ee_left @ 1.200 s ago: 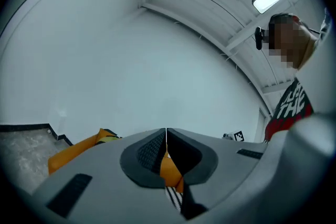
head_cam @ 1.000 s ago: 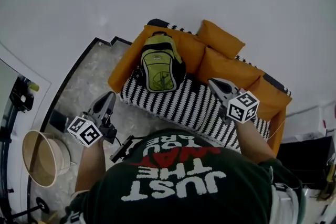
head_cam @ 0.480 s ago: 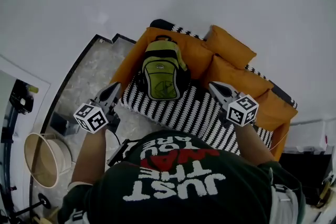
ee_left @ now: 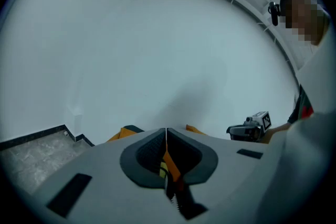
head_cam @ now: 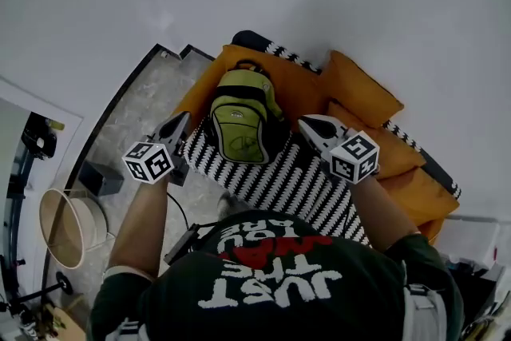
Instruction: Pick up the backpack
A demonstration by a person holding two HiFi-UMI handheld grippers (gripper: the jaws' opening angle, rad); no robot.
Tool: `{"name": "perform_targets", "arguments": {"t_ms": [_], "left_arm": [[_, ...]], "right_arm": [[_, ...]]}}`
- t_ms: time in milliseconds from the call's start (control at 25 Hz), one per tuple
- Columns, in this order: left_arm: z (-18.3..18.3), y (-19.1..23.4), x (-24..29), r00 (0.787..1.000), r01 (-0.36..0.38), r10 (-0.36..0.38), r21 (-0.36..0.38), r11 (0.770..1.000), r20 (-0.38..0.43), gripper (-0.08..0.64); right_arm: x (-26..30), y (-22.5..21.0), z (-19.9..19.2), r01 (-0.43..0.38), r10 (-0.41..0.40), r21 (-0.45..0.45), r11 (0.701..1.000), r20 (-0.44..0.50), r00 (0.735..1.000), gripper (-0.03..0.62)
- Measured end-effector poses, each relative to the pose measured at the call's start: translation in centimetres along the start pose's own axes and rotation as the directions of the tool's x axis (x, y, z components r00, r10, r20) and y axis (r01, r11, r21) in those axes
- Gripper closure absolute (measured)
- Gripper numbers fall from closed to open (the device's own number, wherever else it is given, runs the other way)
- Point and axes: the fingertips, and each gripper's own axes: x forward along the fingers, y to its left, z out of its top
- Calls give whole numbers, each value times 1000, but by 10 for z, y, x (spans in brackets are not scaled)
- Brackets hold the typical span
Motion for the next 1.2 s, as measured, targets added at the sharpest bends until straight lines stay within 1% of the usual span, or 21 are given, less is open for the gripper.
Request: {"name": "perform_targets", "arguments": {"t_ms": [160,280,400,520,720,760,800,840,920,1000,1120,1200], "left_arm": [[9,30,44,998,18,-10,105,994,-69,541],[16,55,84,994,43,-21,199,979,-112,541],[11,74,135,983,82,-23,325,942,-183,540],[-6,88,188,965,138,-24,431,892,-261,533],[-41,110,259,925,237,-32,509,827,-378,468],[-47,114,271,917,253,-27,529,810,-398,457],[-53,119,283,909,269,-16,556,787,-417,448],[-60,125,293,900,284,0,586,759,-436,444],[-71,135,311,883,316,34,646,695,-469,436],[-81,142,327,864,357,56,687,632,-501,413],[-95,144,348,842,415,70,724,551,-536,395],[-105,138,356,825,466,68,742,482,-561,369]], "right_arm": [[27,-11,0,14,-15,-46,999,-19,1000,566],[46,-18,-4,34,-35,-58,998,-16,999,566],[66,-33,-15,54,-55,-45,998,-16,998,566],[90,-59,-27,82,-83,-29,996,-14,996,566],[136,-109,-37,121,-121,-26,992,17,993,566],[144,-120,-39,127,-126,-21,992,25,992,566],[152,-130,-40,131,-130,-15,991,32,991,566],[159,-139,-42,133,-132,-7,991,39,990,566],[171,-153,-45,129,-129,7,992,53,990,566],[180,-163,-50,127,-128,16,992,65,990,566],[183,-173,-68,126,-129,42,991,69,989,566],[181,-174,-81,124,-128,61,990,64,990,566]]}}
